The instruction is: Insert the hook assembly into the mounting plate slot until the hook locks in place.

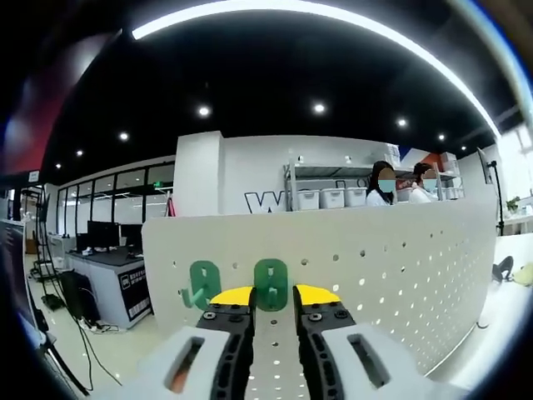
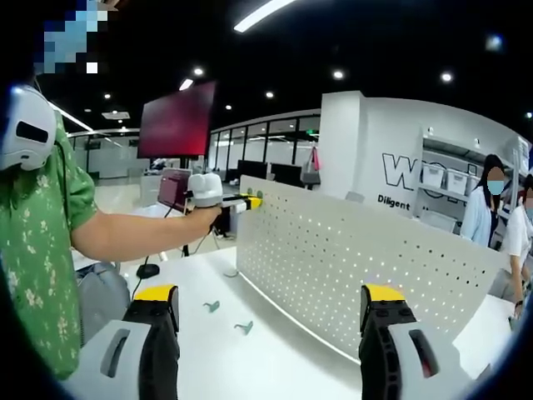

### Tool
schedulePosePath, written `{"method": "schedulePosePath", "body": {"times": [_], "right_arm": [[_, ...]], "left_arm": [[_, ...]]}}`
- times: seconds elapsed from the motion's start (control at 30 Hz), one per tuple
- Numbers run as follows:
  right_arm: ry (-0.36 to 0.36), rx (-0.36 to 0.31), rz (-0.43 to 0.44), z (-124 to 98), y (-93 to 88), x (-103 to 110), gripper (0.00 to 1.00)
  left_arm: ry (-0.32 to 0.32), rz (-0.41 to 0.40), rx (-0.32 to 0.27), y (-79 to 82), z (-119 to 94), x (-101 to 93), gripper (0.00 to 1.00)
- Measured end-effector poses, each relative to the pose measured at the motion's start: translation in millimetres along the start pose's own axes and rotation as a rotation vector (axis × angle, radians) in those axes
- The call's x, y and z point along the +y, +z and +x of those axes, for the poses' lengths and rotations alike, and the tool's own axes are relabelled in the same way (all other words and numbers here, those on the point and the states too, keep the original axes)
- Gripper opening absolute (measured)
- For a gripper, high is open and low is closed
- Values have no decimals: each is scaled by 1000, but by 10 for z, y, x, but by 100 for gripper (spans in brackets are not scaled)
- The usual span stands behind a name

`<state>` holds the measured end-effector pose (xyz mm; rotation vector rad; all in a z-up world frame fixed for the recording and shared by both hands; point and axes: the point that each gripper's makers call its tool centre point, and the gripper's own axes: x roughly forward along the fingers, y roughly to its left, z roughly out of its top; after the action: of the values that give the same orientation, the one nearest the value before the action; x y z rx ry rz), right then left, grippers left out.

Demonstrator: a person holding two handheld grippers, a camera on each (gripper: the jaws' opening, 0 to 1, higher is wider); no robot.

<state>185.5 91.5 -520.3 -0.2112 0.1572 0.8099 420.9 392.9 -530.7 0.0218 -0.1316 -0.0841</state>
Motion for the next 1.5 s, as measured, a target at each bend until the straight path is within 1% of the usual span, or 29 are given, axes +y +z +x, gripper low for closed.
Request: {"method": "schedulePosePath", "body": {"times": [0.17,0.4,0.5,0.73,0.9,0.93,1.13,1.27,1.5], "right_arm": [[3,-2,-2,7,4,18,92],[8,-5,-3,10,15,41,92],[10,-8,-3,9,22,50,92],[15,-12,-5,14,35,70,92],[18,-16,-7,20,47,79,92],[19,-18,-7,22,53,84,92],[24,-23,-12,26,76,108,92],[25,-30,-15,19,99,120,92],[28,-34,-17,0,111,153,92]], "left_arm": [[-15,-7,-1,6,-31,-45,26],[-29,-23,11,-21,-77,-73,35],[-40,-34,17,-36,-102,-98,40],[-72,-25,26,-38,-176,-192,49],[-85,-28,29,-17,-248,-226,58],[-87,-29,31,-16,-261,-232,61],[-101,-25,40,-21,-361,-268,71],[-121,-23,50,-30,-423,-316,74],[-140,-23,52,-9,-573,-370,74]]}}
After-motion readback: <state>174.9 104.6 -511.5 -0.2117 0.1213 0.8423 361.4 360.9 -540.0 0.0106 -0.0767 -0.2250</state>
